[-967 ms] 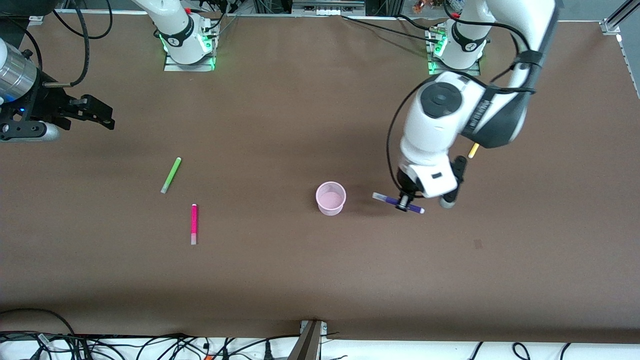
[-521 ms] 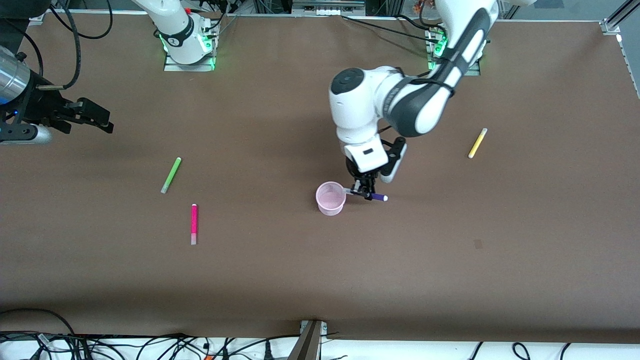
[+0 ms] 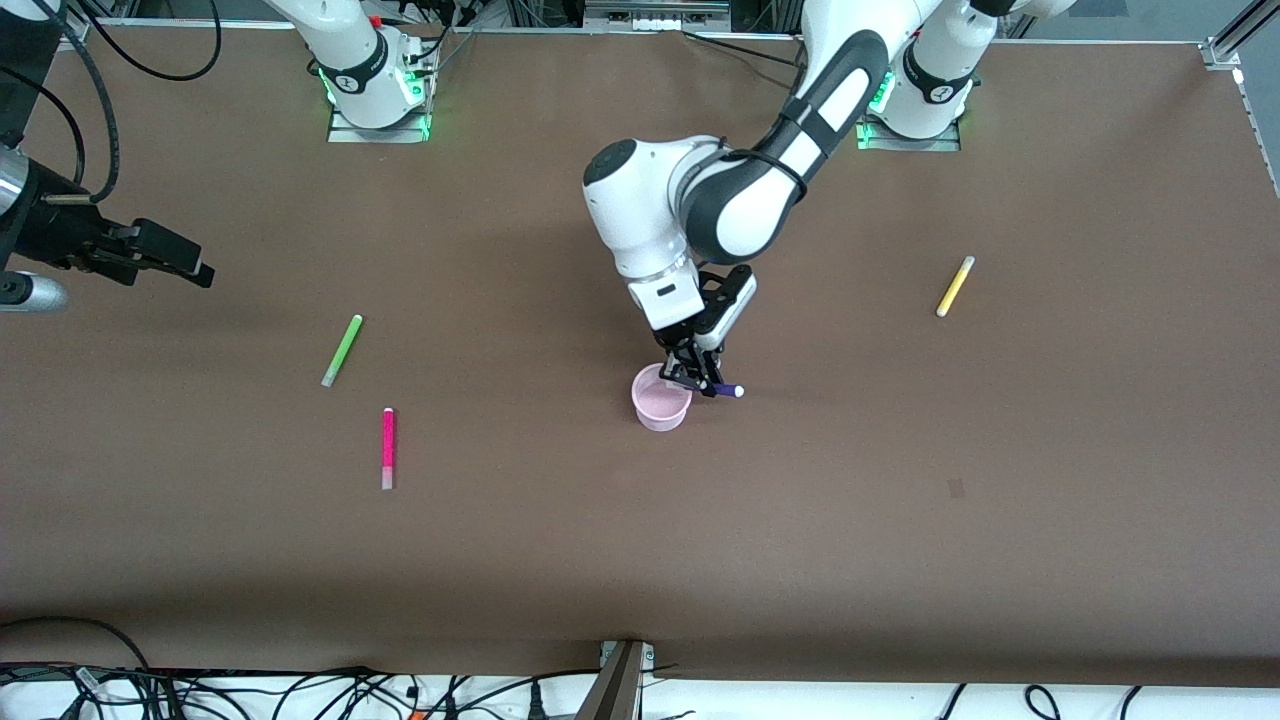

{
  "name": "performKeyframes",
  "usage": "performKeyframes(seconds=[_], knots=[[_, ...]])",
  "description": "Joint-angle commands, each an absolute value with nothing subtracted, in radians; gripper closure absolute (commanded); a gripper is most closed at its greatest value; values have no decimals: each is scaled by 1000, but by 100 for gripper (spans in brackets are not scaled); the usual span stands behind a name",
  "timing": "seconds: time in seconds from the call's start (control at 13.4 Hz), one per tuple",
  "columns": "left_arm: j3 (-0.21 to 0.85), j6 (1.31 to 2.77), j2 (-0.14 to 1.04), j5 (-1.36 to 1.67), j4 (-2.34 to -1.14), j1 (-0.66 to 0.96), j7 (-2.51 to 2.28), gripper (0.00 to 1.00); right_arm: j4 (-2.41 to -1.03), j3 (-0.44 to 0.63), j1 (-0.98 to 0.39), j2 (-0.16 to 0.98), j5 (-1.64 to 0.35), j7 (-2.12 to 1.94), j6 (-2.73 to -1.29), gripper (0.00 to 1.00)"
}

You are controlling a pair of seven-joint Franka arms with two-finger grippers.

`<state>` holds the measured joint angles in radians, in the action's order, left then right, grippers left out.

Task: Organize pens into pink holder with both arms
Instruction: 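Lower the blue marker into the pink holder and open the left gripper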

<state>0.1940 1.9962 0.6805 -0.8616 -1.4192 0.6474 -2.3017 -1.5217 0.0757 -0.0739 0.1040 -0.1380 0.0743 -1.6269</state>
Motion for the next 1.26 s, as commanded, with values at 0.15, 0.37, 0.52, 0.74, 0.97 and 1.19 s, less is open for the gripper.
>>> performKeyframes(seconds=[0.15, 0.37, 0.52, 0.74, 0.97, 1.19], knots=[[167, 1937, 730, -969, -1387, 732, -2348, 100, -1532, 72, -61, 98, -156, 69, -1646, 0], [166, 1939, 758, -1003, -1384, 735, -2350, 100, -1532, 72, -58, 100, -150, 67, -1647, 0], [166, 1940, 762, -1032, -1384, 735, -2355, 100, -1534, 72, -57, 106, -152, 67, -1644, 0], [166, 1942, 769, -1039, -1381, 738, -2355, 80, -1535, 72, -57, 104, -147, 67, -1635, 0], [166, 1940, 770, -1039, -1364, 736, -2344, 38, -1542, 75, -46, 127, -147, 67, -1635, 0], [166, 1940, 764, -1039, -1355, 732, -2341, 2, -1542, 75, -46, 153, -146, 67, -1638, 0]])
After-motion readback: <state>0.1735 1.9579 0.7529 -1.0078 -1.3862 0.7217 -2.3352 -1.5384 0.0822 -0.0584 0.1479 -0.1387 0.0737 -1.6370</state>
